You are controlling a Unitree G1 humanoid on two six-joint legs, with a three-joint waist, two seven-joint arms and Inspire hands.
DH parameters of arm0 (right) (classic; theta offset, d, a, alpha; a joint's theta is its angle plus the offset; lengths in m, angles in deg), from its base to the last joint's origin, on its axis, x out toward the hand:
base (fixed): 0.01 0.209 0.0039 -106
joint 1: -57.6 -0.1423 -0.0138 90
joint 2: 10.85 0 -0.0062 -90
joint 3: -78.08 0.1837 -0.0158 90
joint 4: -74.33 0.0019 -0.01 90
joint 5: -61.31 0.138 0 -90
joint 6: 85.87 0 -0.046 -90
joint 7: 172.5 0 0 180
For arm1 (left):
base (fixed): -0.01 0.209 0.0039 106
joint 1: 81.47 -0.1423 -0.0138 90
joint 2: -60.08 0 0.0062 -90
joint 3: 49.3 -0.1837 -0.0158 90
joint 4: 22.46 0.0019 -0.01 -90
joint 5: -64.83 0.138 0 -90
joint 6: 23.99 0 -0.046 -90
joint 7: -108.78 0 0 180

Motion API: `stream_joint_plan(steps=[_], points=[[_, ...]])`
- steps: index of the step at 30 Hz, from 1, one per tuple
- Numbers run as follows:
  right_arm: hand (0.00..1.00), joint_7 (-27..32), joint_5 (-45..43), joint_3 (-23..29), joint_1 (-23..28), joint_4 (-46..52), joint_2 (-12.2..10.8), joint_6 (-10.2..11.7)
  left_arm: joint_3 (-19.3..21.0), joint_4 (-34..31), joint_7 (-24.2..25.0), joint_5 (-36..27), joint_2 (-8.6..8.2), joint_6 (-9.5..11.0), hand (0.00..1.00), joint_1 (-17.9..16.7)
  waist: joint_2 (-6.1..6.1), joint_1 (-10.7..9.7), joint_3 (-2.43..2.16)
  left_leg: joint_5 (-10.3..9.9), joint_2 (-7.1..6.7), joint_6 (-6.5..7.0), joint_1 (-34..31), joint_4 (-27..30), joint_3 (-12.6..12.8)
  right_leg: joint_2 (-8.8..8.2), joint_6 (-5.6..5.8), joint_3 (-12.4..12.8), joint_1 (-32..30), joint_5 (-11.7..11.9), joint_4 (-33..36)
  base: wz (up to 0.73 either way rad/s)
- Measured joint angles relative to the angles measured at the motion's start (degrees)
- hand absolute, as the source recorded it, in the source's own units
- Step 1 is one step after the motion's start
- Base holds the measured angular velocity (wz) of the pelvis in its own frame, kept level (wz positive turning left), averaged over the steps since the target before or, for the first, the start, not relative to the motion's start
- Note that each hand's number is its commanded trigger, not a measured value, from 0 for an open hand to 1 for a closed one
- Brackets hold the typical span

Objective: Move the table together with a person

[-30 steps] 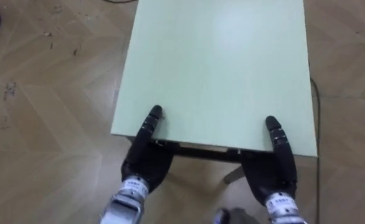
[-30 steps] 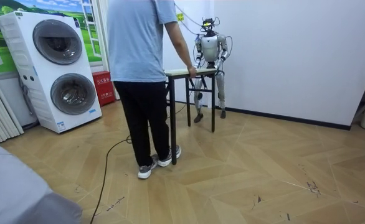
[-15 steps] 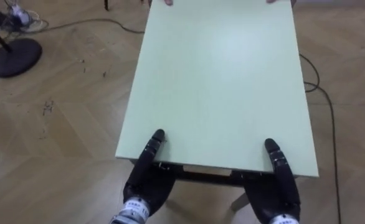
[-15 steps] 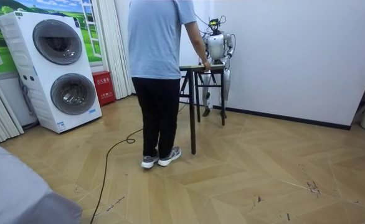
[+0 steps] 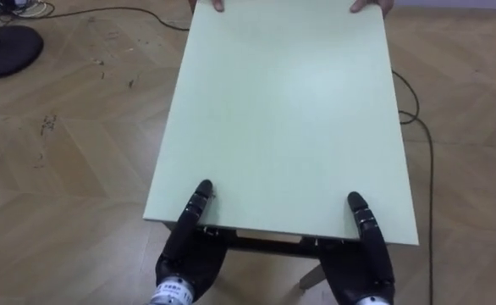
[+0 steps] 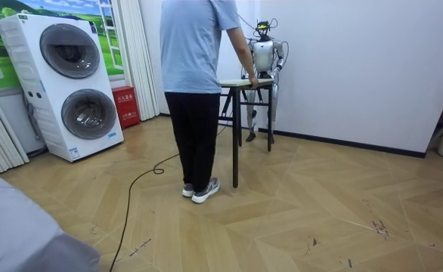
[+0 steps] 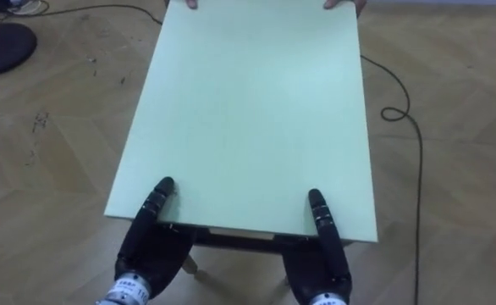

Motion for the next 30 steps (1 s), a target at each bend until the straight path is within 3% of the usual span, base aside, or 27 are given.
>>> stream_joint_plan(steps=[14, 20, 25, 30], points=[[1.00, 0.05, -0.26, 0.49, -0.01, 1.04, 2.28, -0.45, -0.22, 0.04, -0.13, -0.58, -1.14, -0.27, 1.00, -0.75, 0.46, -1.72, 0.22, -0.05, 0.06, -0.09, -2.12, 1.77, -4.39, -0.20, -0.10, -4.36, 2.10, 0.21, -1.26, 0.17], [1.00, 0.08, -0.27, 0.73, -1.16, 1.05, 3.27, -0.51, -0.85, 0.01, -0.13, -1.42, -1.84, 0.22, 1.00, -0.85, 1.89, 0.64, 0.24, 0.02, -0.09, -0.01, -2.27, 1.72, -4.60, -0.46, 0.01, -5.11, 2.25, 0.11, -1.23, 0.09], [1.00, 0.46, -0.29, -0.12, -1.57, 1.06, 2.79, -0.24, -0.85, -0.25, -0.12, -1.60, -1.25, 1.18, 1.00, -0.89, 2.04, 1.62, 0.22, 0.14, -0.38, 0.23, -3.11, 2.79, -4.34, -1.71, 0.77, -7.69, 2.72, -0.58, -0.50, 0.30], [1.00, 0.72, -0.37, -0.19, -0.69, 1.05, 2.82, -0.41, -0.88, -0.21, -0.14, -1.38, -1.65, 1.08, 1.00, -1.87, 1.87, 1.87, 0.47, 0.04, -2.39, 2.17, -2.92, 2.73, -4.57, -5.46, 3.08, -7.45, 1.82, -2.06, 8.78, 0.56]])
